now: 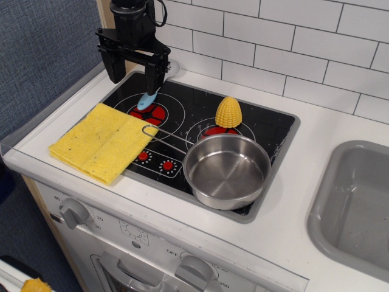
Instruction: Place the yellow thing over the yellow cloth.
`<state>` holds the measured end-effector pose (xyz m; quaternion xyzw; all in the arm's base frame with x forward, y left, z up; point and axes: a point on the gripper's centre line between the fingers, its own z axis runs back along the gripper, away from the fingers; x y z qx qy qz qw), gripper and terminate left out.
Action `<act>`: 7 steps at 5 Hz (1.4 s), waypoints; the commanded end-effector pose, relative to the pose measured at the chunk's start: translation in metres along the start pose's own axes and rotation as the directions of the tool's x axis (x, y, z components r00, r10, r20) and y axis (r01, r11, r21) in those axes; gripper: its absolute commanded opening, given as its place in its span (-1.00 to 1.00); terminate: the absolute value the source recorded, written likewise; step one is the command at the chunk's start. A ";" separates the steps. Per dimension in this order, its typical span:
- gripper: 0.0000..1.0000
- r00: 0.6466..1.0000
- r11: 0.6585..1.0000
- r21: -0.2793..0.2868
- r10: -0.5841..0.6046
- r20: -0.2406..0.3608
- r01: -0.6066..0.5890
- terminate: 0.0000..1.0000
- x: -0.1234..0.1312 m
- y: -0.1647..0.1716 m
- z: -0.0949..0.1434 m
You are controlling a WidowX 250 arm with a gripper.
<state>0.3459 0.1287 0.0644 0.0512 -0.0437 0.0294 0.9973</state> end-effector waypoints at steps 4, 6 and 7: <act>1.00 0.959 0.957 -0.114 -0.250 0.133 0.265 -1.00 0.011 -0.094 0.036; 1.00 0.946 0.938 -0.133 -0.305 0.114 0.319 -1.00 0.023 -0.128 0.026; 1.00 0.953 0.947 -0.116 -0.289 0.091 0.299 -1.00 0.034 -0.126 0.015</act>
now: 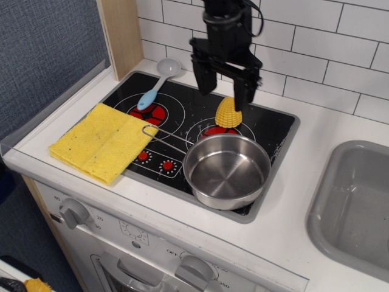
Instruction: Place the yellow thing over the yellow cloth.
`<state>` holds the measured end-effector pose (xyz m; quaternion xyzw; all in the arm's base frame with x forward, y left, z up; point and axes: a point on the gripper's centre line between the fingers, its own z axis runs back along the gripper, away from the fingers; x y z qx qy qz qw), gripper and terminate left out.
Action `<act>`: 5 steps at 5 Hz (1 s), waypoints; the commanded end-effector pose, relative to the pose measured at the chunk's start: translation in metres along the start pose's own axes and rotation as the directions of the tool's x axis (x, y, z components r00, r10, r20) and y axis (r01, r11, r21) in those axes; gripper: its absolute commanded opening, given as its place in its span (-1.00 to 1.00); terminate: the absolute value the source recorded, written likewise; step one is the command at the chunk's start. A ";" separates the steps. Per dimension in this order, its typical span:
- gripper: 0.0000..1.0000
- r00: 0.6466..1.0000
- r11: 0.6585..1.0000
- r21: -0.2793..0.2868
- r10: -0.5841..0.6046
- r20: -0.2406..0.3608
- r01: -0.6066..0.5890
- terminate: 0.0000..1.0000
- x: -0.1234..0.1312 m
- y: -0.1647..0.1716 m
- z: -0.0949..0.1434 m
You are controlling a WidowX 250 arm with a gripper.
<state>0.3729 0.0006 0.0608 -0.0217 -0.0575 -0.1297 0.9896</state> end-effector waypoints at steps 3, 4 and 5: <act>1.00 1.000 0.998 0.065 0.015 -0.016 -0.014 -1.00 0.019 0.014 -0.005; -1.00 1.000 0.997 0.070 0.016 -0.022 -0.014 -1.00 0.019 0.015 -0.004; -1.00 0.999 0.996 0.083 0.010 -0.039 -0.007 -1.00 0.019 0.015 -0.003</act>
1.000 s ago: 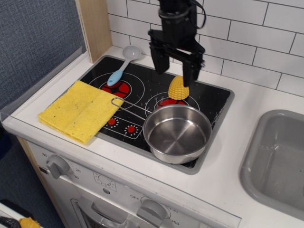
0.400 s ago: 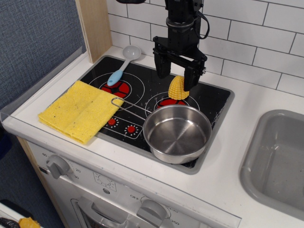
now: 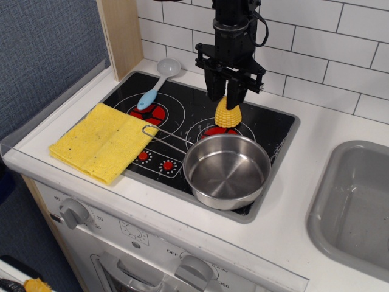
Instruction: Place the yellow thing over the yellow cloth.
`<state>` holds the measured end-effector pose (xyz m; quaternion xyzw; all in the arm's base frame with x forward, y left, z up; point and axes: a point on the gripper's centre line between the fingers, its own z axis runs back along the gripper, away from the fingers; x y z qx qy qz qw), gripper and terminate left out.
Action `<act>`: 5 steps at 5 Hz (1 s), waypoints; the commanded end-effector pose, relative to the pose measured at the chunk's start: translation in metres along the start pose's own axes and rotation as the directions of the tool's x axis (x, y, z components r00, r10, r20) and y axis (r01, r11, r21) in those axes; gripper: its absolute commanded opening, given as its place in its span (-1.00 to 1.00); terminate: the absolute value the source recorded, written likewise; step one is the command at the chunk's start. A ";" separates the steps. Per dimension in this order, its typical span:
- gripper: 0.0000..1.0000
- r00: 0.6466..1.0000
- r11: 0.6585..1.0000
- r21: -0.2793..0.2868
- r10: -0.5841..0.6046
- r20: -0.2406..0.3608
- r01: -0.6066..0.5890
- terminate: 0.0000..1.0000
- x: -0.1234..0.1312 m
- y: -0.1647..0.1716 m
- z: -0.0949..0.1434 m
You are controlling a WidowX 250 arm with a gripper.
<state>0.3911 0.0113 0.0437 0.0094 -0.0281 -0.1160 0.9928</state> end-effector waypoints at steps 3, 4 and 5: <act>-1.00 0.998 1.000 0.000 0.002 0.068 -0.002 -1.00 0.006 -0.001 0.013; -1.00 0.989 0.998 -0.047 0.057 0.138 -0.051 -1.00 0.008 -0.005 0.010; -1.00 0.989 0.999 -0.028 0.027 0.145 -0.023 -1.00 -0.018 0.037 0.061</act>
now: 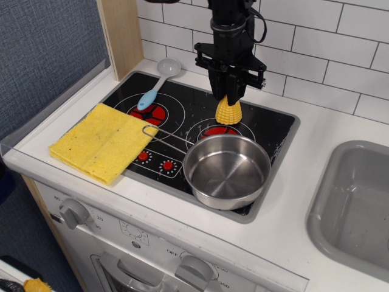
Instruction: Place the yellow thing over the yellow cloth.
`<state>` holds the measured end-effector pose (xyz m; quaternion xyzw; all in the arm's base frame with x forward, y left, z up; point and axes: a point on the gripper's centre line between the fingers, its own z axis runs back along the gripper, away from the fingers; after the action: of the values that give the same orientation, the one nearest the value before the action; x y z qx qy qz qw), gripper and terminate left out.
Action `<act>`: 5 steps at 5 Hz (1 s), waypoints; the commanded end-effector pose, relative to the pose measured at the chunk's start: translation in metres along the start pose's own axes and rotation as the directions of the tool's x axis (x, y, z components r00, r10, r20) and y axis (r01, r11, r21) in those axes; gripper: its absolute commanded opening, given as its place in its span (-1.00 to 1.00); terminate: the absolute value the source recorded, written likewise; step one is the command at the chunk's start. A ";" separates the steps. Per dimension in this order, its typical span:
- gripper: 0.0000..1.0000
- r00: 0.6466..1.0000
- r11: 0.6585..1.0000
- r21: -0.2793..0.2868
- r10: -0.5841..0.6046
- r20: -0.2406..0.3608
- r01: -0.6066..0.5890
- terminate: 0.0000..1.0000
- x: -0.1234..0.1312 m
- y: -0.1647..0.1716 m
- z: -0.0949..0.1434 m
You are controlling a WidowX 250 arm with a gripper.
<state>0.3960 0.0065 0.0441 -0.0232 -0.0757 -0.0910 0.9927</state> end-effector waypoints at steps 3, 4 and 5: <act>-1.00 0.997 0.998 -0.037 0.045 0.064 -0.043 -1.00 -0.037 0.061 0.078; 1.00 0.999 0.999 -0.017 -0.041 0.031 0.041 -1.00 -0.033 0.052 0.064; 1.00 0.996 0.996 -0.004 -0.093 0.013 0.093 -1.00 -0.024 0.036 0.053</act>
<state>0.3694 0.0466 0.0749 -0.0311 -0.0589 -0.1345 0.9887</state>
